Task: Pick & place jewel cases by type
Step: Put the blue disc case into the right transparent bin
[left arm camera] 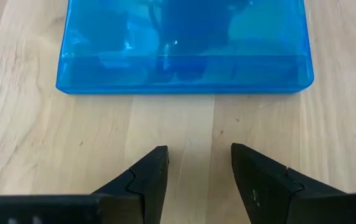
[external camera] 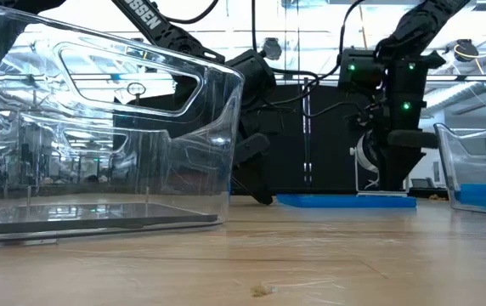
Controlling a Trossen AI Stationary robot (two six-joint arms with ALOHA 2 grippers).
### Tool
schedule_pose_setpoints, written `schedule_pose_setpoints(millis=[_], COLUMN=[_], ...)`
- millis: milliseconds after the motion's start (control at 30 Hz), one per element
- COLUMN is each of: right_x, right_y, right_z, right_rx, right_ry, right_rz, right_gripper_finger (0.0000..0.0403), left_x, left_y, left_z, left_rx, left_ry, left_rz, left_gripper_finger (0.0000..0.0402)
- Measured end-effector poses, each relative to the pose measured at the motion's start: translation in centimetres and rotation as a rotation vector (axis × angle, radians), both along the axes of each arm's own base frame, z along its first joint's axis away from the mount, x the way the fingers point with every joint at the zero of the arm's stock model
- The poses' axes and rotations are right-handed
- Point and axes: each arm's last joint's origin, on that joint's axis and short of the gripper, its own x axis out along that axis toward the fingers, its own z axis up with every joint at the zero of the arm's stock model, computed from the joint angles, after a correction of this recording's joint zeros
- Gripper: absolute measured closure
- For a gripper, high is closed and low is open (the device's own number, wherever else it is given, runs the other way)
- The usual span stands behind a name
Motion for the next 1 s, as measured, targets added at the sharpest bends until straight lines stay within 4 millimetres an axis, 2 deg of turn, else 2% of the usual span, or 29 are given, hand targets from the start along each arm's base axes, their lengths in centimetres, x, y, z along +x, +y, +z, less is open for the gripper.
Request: schedule_pose_setpoints(millis=[200, 467, 800, 1000], right_x=[0.5, 0.0, -0.7, 0.0], right_y=[-0.2, -1.1, -2.2, -2.2], right_z=[0.6, -0.3, -0.5, -2.0], right_rx=[-0.005, 0.014, -0.015, 0.062], right_ry=[-0.025, 0.052, 0.095, 0.076], right_rz=[-0.001, -0.038, -0.118, -0.097], right_gripper_finger=[0.0207, 0.0207, 0.0207, 0.0207], left_x=[0.0, 0.1, 0.2, 0.2], left_y=[0.0, 0.0, 0.1, 0.1], left_z=[0.0, 0.0, 0.0, 0.0], left_rx=[0.002, 0.004, 0.009, 0.007], left_ry=[-0.003, -0.007, -0.019, -0.021], left_rz=[0.001, 0.002, 0.005, 0.01], left_gripper_finger=[0.022, 0.022, 0.022, 0.022])
